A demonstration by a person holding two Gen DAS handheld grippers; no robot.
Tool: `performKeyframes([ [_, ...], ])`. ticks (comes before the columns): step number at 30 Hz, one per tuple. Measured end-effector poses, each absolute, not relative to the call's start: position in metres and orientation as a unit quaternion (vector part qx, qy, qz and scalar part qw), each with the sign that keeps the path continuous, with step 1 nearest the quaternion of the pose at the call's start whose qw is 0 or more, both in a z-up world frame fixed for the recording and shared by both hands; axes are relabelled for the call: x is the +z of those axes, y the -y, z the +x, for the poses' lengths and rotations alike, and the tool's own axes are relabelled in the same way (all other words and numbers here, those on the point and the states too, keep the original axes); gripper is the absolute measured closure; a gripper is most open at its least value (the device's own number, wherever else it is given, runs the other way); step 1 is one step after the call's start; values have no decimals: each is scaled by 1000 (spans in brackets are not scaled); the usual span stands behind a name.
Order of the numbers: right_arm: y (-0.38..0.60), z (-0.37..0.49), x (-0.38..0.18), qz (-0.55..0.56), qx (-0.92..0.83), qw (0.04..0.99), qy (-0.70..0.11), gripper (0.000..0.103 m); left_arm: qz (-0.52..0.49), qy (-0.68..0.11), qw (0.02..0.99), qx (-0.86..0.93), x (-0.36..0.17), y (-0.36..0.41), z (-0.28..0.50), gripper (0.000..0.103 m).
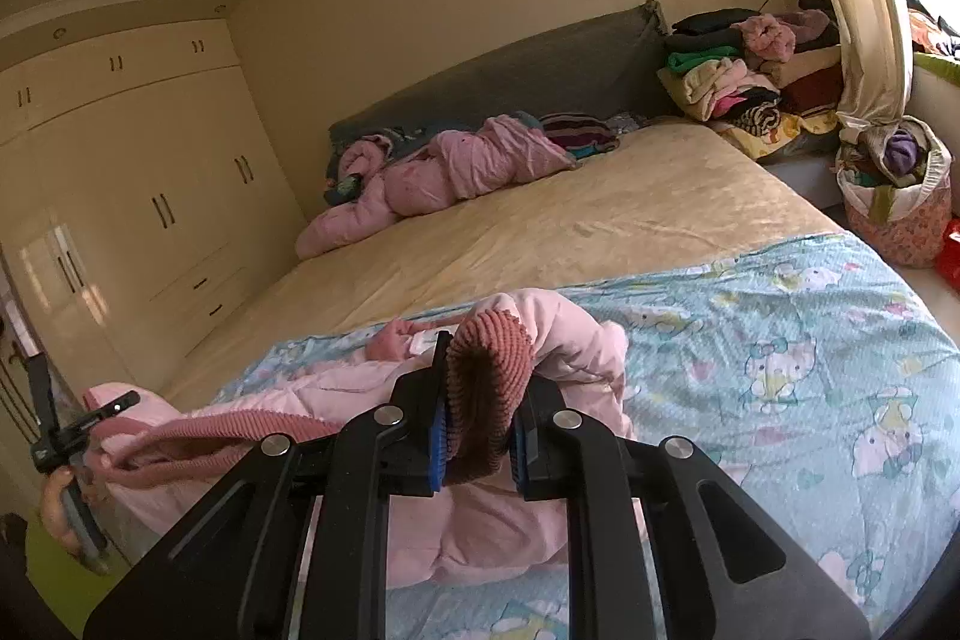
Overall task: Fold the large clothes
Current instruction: 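Lift the hem with both grippers and fold it toward the collar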
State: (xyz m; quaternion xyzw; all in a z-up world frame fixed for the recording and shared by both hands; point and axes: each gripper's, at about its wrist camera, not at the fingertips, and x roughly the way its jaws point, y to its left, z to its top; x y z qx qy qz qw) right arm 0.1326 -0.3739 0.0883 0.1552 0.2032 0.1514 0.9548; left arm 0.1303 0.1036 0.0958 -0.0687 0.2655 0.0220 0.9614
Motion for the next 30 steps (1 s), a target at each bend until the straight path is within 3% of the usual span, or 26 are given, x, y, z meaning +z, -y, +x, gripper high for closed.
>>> performKeyframes([
  [30, 365, 263, 66, 142, 82, 965, -203, 89, -106, -252, 960, 66, 70, -110, 245, 89],
])
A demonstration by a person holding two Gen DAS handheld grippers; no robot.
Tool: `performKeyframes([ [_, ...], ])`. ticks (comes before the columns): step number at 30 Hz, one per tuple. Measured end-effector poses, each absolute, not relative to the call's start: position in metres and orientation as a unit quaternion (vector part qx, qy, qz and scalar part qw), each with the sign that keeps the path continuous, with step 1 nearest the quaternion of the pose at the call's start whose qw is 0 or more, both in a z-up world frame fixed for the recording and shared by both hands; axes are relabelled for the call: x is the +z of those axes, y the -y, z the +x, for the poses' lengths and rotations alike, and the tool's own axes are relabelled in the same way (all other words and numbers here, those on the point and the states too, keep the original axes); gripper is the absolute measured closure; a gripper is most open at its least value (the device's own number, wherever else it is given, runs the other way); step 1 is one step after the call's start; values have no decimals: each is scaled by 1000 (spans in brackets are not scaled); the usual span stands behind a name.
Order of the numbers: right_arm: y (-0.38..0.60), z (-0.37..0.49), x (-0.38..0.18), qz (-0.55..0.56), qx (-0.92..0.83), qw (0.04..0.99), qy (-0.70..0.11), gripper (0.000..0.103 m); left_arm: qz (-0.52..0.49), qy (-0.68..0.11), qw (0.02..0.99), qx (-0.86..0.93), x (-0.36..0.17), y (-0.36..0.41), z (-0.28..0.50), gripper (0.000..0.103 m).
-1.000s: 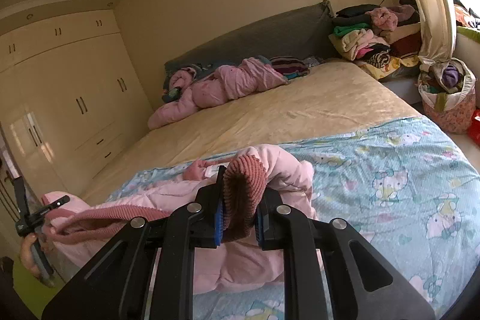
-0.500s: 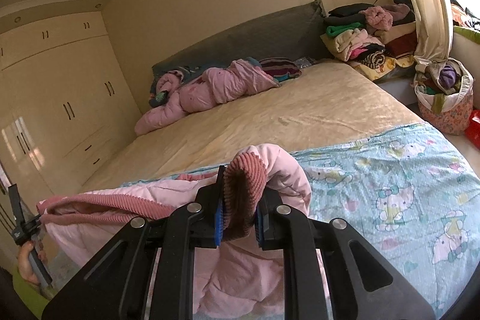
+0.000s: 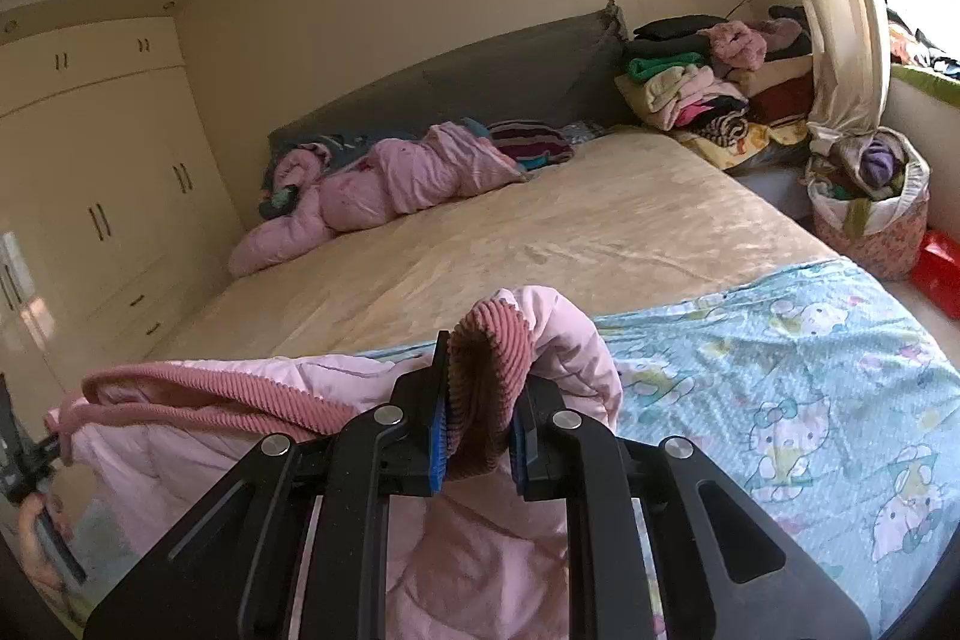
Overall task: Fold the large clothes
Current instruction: 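Lift the hem with both grippers and fold it toward the collar, then lay the hem down near the collar and open both grippers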
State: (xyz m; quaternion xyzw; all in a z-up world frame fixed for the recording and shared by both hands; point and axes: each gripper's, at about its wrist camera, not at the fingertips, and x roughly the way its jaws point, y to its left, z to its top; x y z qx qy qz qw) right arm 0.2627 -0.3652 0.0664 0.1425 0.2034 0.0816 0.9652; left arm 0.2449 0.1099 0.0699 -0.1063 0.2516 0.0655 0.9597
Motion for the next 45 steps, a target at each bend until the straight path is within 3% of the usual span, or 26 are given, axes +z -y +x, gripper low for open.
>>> performKeyframes([
  [31, 325, 420, -49, 78, -22, 940, -331, 88, -79, -303, 948, 60, -14, -111, 333, 83],
  [36, 334, 415, -47, 121, -1, 938, -325, 82, -72, -305, 948, 64, -15, -108, 333, 83],
  [39, 345, 403, -37, 167, 20, 933, -317, 71, -75, -306, 947, 63, -15, -108, 334, 83],
  [40, 347, 399, -33, 181, 29, 932, -313, 60, -73, -306, 947, 63, -15, -107, 334, 83],
  [41, 350, 393, -28, 199, 44, 930, -306, 36, -72, -306, 947, 64, -15, -108, 335, 83],
  [43, 350, 378, -17, 217, 51, 931, -289, 4, -73, -306, 947, 64, -15, -108, 335, 83],
  [45, 344, 361, -9, 215, 58, 936, -273, 4, -73, -306, 947, 63, -15, -108, 335, 83],
])
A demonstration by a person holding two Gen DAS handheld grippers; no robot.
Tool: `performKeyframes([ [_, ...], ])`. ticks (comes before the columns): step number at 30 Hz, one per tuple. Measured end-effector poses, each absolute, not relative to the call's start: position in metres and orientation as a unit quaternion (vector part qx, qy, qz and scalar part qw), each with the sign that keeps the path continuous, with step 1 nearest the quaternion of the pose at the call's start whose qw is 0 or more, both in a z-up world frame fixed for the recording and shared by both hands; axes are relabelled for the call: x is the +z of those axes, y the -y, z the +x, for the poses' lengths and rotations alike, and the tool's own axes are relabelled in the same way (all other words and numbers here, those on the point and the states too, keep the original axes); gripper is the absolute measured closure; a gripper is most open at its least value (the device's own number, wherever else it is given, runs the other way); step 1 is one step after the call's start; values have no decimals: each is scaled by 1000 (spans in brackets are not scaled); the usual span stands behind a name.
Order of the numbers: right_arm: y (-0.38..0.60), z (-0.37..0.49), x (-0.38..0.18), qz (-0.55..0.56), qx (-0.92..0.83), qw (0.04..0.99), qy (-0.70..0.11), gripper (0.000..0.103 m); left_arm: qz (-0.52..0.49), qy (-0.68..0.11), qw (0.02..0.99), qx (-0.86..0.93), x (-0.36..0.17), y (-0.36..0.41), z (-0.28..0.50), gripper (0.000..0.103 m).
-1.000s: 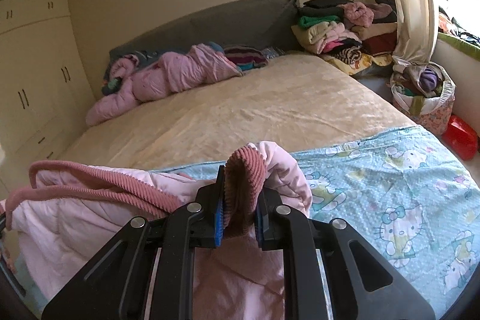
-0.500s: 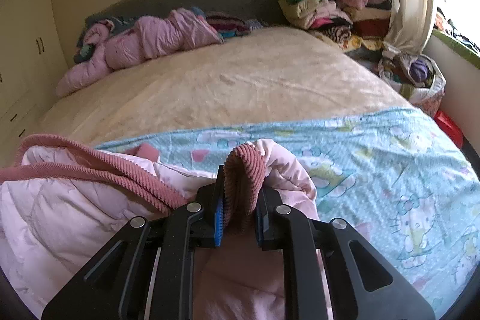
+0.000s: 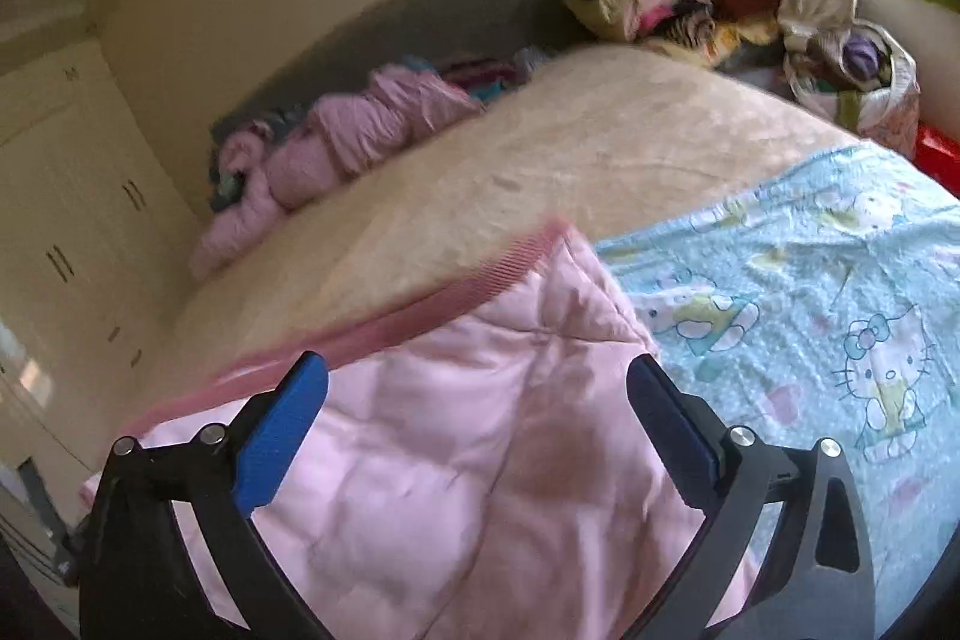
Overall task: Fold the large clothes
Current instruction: 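Lay the hem down near the collar and open both grippers, then close the left gripper on the folded jacket edge while the right gripper closes too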
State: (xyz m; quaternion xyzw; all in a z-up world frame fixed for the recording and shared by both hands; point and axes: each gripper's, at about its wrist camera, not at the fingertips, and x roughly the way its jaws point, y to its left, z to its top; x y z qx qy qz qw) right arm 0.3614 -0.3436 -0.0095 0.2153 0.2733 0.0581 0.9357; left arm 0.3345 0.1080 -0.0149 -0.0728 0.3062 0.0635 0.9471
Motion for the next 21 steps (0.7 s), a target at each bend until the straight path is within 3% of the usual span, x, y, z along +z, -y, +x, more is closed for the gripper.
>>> performKeyframes([
  [5, 294, 335, -21, 151, 114, 928, -322, 4, -75, -306, 947, 63, -14, -108, 334, 79],
  [6, 287, 334, -26, 143, 119, 924, -333, 4, -78, -304, 948, 59, -13, -108, 334, 71],
  [7, 280, 336, -34, 131, 120, 920, -351, 4, -83, -301, 948, 53, -11, -109, 332, 56],
  [11, 265, 342, -55, 85, 101, 919, -371, 4, -82, -285, 954, 46, 4, -105, 323, 25],
  [12, 263, 342, -57, 80, 100, 921, -367, 4, -73, -279, 956, 56, 9, -102, 319, 9],
  [21, 295, 332, -36, 78, 75, 937, -333, 4, -49, -256, 957, 125, 30, -130, 278, 9],
])
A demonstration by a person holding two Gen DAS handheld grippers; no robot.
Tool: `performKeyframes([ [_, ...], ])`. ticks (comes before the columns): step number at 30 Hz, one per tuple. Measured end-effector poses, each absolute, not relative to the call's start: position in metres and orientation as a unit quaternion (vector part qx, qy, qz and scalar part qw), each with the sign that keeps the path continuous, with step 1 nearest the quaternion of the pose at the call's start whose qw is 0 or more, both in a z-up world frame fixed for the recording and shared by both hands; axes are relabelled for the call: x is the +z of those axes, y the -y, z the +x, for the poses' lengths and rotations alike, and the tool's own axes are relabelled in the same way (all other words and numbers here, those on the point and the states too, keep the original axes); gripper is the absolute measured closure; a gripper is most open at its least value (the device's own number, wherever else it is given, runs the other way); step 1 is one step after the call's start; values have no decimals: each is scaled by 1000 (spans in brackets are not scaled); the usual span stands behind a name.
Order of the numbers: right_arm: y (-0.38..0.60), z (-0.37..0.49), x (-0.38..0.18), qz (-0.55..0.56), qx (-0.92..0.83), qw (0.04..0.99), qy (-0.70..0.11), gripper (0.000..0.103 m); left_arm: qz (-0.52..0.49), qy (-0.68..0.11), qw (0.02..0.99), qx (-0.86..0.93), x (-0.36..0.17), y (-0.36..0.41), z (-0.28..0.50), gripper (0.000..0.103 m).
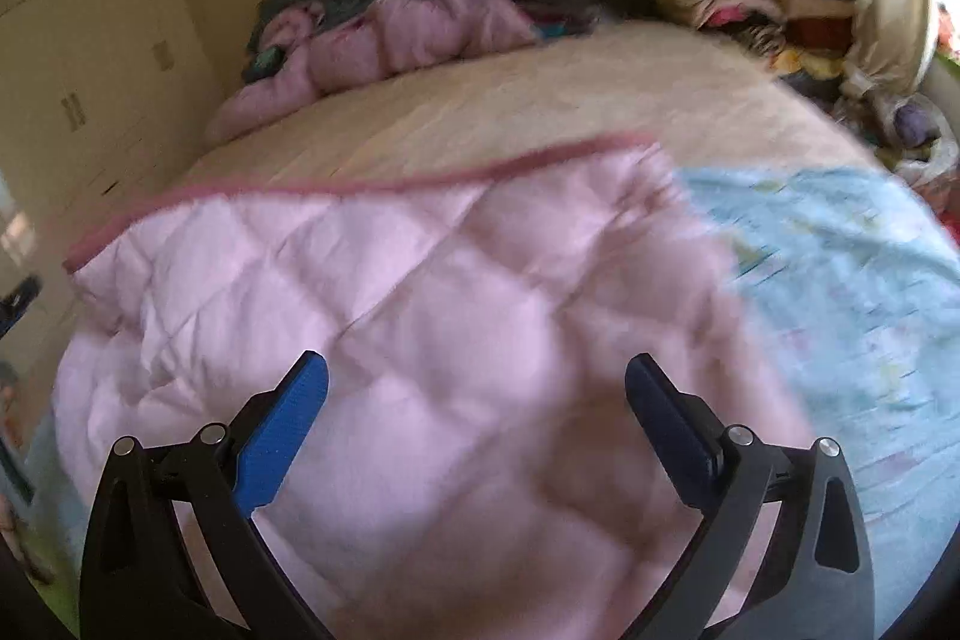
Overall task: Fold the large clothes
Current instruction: 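Close the left gripper on the folded jacket edge while the right gripper closes too, then fold the held jacket edge over the body with both grippers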
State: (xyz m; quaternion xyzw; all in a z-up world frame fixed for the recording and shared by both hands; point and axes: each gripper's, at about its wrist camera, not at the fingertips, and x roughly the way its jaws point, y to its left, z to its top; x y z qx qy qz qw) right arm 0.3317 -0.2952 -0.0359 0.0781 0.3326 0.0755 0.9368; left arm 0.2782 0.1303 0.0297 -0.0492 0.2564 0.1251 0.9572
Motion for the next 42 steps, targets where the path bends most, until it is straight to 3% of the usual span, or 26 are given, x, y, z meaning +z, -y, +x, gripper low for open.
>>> performKeyframes([
  [9, 353, 350, -52, 33, -30, 929, -368, 4, -162, -380, 910, 44, -50, -177, 286, 9],
  [10, 356, 352, -56, 42, -25, 926, -374, 8, -168, -378, 910, 33, -53, -176, 286, 16],
  [11, 360, 355, -62, 57, -14, 923, -380, 26, -173, -370, 912, 30, -53, -175, 287, 28],
  [12, 362, 357, -66, 70, 0, 921, -384, 39, -184, -359, 915, 13, -52, -172, 288, 63],
  [13, 362, 359, -71, 84, 19, 917, -390, 57, -186, -354, 916, 8, -51, -167, 288, 76],
  [14, 361, 359, -75, 94, 26, 915, -391, 73, -170, -350, 921, 17, -48, -160, 289, 79],
  [16, 353, 354, -71, 84, 26, 925, -370, 84, -124, -326, 937, 29, -34, -143, 288, 89],
  [22, 357, 357, -37, 98, -4, 949, -299, 90, -116, -270, 954, 49, 5, -136, 299, 90],
  [26, 361, 375, -20, 100, -22, 954, -280, 91, -87, -285, 952, 67, -1, -131, 319, 90],
  [42, 353, 426, -87, 58, -66, 929, -359, 89, -96, -332, 936, 73, -44, -142, 346, 85],
])
